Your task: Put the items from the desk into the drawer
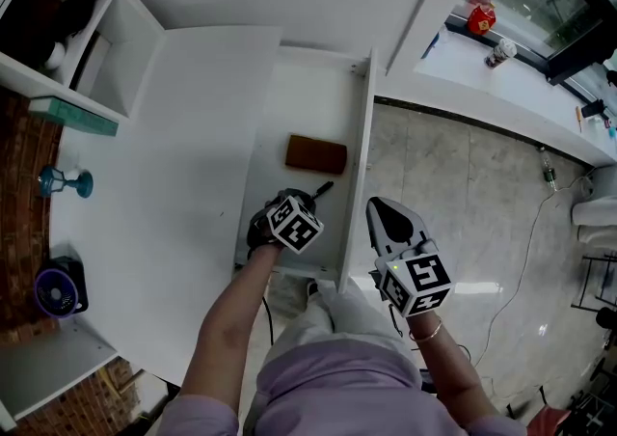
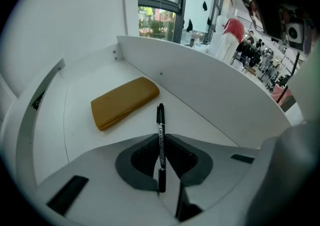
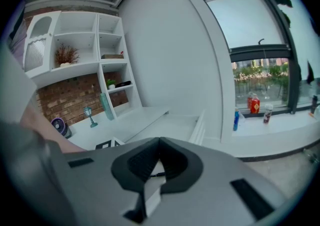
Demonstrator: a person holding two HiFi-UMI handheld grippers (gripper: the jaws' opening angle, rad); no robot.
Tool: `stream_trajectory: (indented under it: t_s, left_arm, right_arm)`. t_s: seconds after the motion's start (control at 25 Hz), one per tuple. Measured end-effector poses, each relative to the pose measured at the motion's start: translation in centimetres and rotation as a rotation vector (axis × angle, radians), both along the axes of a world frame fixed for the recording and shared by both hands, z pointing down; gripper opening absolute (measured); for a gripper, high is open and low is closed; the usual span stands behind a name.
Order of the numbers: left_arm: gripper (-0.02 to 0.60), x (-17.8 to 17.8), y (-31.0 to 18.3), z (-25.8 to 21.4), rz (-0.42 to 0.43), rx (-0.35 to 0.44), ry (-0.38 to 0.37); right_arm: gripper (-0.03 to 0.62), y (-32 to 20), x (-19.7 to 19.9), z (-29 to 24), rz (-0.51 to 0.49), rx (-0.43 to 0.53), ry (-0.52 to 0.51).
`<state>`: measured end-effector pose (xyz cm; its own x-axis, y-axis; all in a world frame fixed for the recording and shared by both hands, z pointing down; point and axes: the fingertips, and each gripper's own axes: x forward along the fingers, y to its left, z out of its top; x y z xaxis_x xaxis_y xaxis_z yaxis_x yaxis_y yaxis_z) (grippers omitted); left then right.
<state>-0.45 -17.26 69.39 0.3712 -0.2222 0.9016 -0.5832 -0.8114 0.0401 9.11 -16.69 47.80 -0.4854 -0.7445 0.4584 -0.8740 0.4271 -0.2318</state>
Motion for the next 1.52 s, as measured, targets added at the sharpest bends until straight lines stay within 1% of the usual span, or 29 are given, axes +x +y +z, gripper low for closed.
stream_trajectory:
  t_s: [0.12,0.4,0.6,0.8,0.92,1.12,1.52]
  left_arm:
    - [0.04,-0.1,0.1,0.5,0.007,-0.01,-0.009]
    - [0.041,-0.5,0.3,1.2,-0.003,-0.032,-0.007]
    - [0.041,-0.4,0.0,1.3,-0.004,-0.03,-0.008]
    - [0.041,-0.4,0.0,1.3,-0.014,-0.03,-0.01]
    - [0.051,-0.4,-0.1,1.2,-0.032,-0.024,-0.008]
    - [0.077,-0.4,-0.6,-0.3,-0.087,0.007,0.033]
    - [0.074,-1.4,-2.7,-5.9,-0.225,0.127,0.13]
  right_arm:
    - [0.005,-0.3,0.2,0.1,0.002,0.007,0.003]
    - [0.004,-0.6,0.2,0.3,-0.001,-0.008,0.0]
    - [0.005,-0.5,0.0,0.6,-0.01,-0.034,-0.002]
    - [0.003,-0.8,0.3,0.4,-0.007,-0.011,-0.002]
    - [0.003,-0.5,0.1,0.5,-0.018,-0.033,-0.007]
    - [0.003,-0.8,0.3,0.3,-0.022,-0.003,-0.003]
    - [0.004,-0.6,-1.0,-0.7,-0.062,0.016,-0.016]
